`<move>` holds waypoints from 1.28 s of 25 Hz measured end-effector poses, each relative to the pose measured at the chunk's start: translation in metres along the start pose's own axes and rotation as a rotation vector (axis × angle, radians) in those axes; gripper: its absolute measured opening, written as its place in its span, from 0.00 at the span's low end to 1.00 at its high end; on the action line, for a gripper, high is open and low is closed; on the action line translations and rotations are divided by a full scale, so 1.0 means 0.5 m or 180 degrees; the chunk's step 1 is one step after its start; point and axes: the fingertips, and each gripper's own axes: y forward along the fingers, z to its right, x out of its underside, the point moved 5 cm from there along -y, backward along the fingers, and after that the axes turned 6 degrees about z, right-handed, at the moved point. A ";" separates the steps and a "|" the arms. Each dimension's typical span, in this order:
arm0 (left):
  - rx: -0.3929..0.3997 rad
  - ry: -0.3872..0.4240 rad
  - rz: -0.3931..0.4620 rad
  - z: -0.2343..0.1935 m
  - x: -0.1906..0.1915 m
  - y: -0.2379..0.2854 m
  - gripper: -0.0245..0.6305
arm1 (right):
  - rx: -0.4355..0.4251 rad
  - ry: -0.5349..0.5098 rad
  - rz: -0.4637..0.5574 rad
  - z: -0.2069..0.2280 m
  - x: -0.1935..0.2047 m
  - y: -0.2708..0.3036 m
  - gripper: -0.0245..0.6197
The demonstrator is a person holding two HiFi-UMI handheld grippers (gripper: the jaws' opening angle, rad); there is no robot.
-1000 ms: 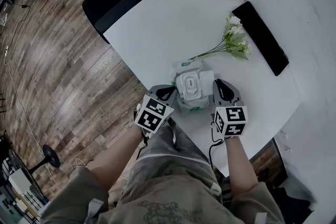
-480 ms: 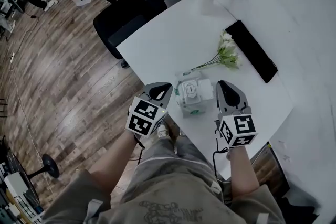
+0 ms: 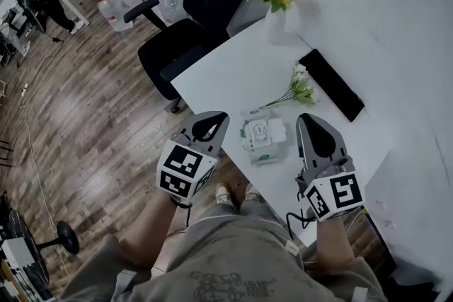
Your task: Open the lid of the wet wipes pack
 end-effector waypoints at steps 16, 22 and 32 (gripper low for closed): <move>-0.0077 0.0233 0.0653 0.075 -0.141 -0.172 0.06 | -0.0397 -0.0129 0.0305 -0.111 -0.116 -0.109 0.10; -0.0105 0.0227 0.0652 0.092 -0.146 -0.187 0.06 | -0.0486 -0.0028 0.0273 -0.116 -0.111 -0.113 0.10; -0.0151 0.0230 0.0649 0.103 -0.149 -0.186 0.06 | -0.0489 -0.0064 0.0260 -0.103 -0.104 -0.111 0.10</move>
